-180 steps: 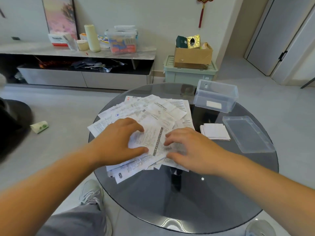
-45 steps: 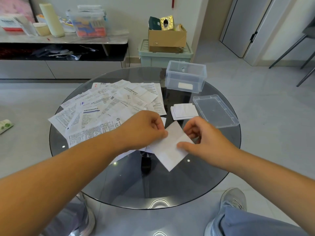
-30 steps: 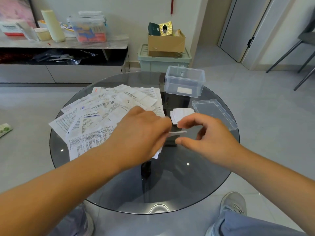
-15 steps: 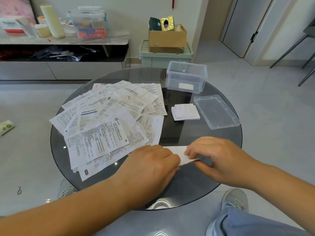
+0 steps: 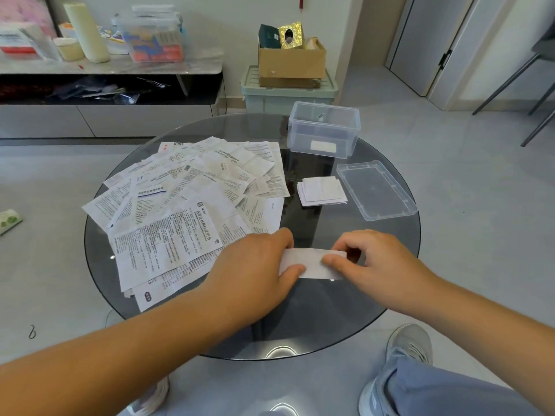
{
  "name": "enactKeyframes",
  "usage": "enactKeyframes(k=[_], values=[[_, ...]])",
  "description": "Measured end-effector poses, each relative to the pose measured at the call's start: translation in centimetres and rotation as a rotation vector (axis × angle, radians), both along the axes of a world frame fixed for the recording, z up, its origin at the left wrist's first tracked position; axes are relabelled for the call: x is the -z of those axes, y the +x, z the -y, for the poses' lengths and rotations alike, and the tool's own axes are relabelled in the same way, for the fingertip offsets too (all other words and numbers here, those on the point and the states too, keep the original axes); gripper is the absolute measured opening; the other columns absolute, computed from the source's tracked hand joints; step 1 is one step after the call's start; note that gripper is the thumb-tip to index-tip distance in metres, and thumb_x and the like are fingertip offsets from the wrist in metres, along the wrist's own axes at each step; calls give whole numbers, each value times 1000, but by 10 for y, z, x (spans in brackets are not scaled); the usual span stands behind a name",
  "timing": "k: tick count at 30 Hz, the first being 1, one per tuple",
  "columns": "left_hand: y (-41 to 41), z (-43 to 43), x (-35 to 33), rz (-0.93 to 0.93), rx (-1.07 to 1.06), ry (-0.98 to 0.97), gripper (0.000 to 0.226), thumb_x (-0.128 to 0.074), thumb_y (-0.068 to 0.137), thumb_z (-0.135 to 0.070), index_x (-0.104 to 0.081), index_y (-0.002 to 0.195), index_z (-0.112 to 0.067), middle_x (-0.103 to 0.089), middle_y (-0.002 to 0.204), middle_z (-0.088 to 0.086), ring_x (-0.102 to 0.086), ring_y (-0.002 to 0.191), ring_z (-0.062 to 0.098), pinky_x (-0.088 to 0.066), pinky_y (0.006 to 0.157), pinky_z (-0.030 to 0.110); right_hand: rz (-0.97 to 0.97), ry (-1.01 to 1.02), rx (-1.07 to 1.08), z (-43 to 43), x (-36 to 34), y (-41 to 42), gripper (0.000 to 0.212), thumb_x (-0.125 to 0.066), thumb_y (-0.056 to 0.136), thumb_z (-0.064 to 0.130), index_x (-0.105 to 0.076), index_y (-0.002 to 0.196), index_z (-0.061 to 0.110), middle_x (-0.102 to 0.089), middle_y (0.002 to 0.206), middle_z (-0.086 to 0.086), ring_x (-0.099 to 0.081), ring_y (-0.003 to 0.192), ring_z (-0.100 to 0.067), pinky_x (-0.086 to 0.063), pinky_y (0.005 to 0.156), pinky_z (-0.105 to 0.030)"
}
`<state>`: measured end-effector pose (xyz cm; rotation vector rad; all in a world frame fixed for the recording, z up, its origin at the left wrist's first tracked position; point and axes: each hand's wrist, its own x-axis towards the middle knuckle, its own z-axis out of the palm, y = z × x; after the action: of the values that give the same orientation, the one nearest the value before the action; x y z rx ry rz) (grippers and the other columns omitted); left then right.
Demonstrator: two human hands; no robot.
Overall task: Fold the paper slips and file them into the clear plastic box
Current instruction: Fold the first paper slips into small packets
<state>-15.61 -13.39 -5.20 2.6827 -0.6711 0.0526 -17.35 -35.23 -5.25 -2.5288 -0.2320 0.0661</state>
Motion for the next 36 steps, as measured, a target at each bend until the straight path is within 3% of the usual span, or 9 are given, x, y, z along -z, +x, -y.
enactKeyframes(k=[9,12,14,17,20,27,29,32,36], values=[[12,12,0,-88,-53,58,35,-58,92,-58,-40,109,-32,-60,102,-6,-57,89,15,-44,71,29,-110,-77,120,-11,-6,14,18,-75,85,38,-64,77,26,-63,74,10,-58,70,-8,-48,64,-27],[8,10,4,26,4,107,44,-55,94,-53,-39,130,-34,-51,119,-2,-50,107,18,-47,84,31,-155,-79,131,-12,-10,20,21,-80,82,36,-65,74,24,-63,70,9,-57,66,-7,-45,60,-25],[7,6,9,186,143,153,37,-55,95,-44,-52,130,-33,-49,121,0,-48,109,21,-48,88,37,-175,-73,140,-12,-12,23,22,-82,80,36,-66,73,23,-64,70,9,-57,66,-7,-48,62,-27],[10,0,18,323,350,223,21,-66,89,-24,-71,109,-22,-61,113,3,-57,101,27,-53,76,43,-188,-66,161,-12,-12,24,20,-83,79,36,-68,75,22,-65,70,10,-60,69,-8,-51,66,-29],[9,-11,23,358,458,322,36,-72,86,-17,-66,121,-12,-65,119,8,-61,103,29,-55,76,42,-191,-51,166,-13,-11,24,19,-82,80,34,-69,75,22,-65,71,10,-60,69,-8,-47,62,-25],[0,-39,19,159,510,320,61,-24,103,-59,-40,151,-26,-36,160,0,-43,141,20,-41,112,38,-171,-33,178,-15,-11,17,21,-79,81,40,-64,81,26,-62,73,10,-57,68,-7,-44,62,-24],[-1,-39,19,109,508,300,64,-22,102,-64,-31,155,-30,-29,163,-3,-36,145,19,-35,116,38,-125,-61,187,-21,-6,8,30,-73,81,53,-59,92,29,-60,83,14,-57,79,-9,-46,74,-30],[0,-39,17,121,512,284,65,-26,101,-65,-29,156,-30,-31,162,-3,-36,144,18,-31,116,34,-32,-221,189,-30,4,-2,50,-61,79,72,-50,112,37,-52,105,12,-45,104,-14,-31,87,-33],[2,-41,14,94,522,286,66,-24,100,-65,-38,153,-29,-31,162,-4,-37,143,17,-31,117,35,-57,-242,230,-18,5,0,53,-62,80,70,-46,122,43,-48,113,9,-41,114,-17,-24,88,-33]])
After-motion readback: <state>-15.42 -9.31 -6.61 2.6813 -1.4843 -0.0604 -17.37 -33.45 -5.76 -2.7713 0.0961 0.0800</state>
